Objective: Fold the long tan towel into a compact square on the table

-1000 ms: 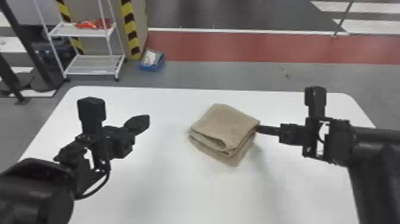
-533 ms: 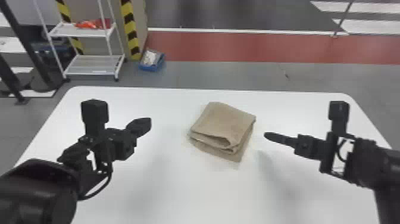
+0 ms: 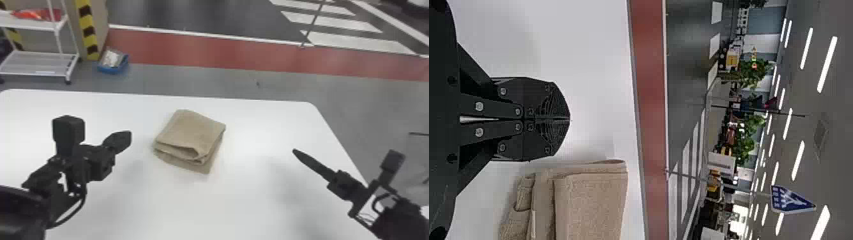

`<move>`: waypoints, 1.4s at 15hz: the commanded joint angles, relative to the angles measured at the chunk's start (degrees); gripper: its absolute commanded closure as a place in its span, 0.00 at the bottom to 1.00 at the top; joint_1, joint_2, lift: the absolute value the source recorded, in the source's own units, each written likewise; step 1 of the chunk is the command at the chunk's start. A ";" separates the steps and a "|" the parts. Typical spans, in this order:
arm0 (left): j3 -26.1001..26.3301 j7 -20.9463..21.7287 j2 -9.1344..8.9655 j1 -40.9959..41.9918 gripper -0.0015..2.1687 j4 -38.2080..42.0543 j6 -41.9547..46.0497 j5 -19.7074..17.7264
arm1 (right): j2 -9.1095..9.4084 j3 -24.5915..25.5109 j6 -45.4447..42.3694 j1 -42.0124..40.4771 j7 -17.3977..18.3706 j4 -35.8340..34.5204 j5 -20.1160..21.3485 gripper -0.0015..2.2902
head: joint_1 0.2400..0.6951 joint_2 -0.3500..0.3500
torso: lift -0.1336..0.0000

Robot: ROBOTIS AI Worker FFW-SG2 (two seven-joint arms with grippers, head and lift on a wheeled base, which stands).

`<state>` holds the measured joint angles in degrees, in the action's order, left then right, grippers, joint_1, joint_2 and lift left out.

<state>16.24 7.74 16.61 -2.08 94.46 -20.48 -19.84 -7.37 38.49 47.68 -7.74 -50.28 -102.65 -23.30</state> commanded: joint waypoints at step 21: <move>8.81 1.49 -2.28 1.20 0.89 -1.39 -0.75 -0.02 | 2.80 5.54 -0.26 -9.31 -2.19 -11.08 -9.31 0.81 | 1.00 0.00 | 0.07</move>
<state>24.91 9.24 14.25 -2.82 90.17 -20.16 -19.76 -4.63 43.93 47.39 -17.03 -52.47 -113.77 -32.52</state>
